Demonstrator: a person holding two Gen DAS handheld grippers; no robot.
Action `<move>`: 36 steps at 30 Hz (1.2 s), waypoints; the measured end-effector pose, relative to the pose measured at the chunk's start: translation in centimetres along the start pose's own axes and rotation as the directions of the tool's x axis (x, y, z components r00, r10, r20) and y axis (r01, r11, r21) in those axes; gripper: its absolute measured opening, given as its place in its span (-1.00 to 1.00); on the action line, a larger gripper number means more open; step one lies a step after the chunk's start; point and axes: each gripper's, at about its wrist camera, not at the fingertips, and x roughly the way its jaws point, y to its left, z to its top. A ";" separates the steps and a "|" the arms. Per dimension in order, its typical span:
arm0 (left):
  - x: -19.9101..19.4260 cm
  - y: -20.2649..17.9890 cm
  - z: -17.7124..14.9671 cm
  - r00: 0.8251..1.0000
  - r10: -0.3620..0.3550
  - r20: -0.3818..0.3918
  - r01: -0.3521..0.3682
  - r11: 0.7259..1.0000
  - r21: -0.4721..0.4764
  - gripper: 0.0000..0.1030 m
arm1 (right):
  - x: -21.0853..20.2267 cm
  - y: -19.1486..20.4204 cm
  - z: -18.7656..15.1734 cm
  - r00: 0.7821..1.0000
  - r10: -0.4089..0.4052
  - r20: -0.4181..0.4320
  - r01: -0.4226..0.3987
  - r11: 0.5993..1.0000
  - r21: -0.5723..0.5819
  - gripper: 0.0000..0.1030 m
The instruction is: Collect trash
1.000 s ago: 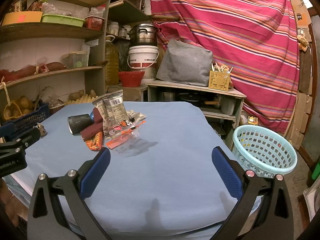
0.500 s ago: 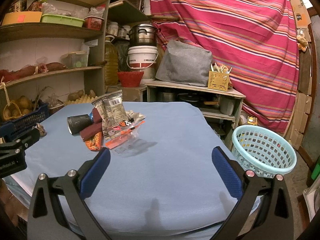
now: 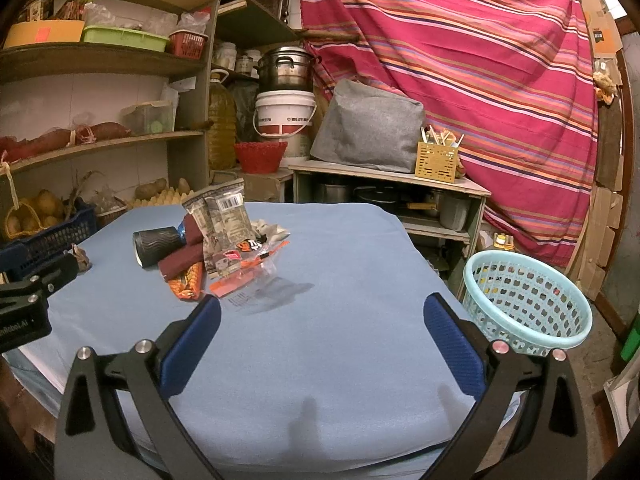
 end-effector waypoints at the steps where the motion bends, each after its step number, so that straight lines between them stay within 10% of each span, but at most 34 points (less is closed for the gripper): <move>1: 0.0 0.1 0.0 1.000 0.001 0.001 -0.001 1.000 0.000 0.90 | 0.0 0.0 0.0 1.000 0.000 0.001 0.000 1.000 0.000 0.92; 36: 3.1 4.7 4.1 0.999 0.046 -0.016 -0.046 0.998 -0.039 0.90 | 2.7 -0.3 3.1 0.998 -0.033 -0.055 0.036 0.998 0.052 0.92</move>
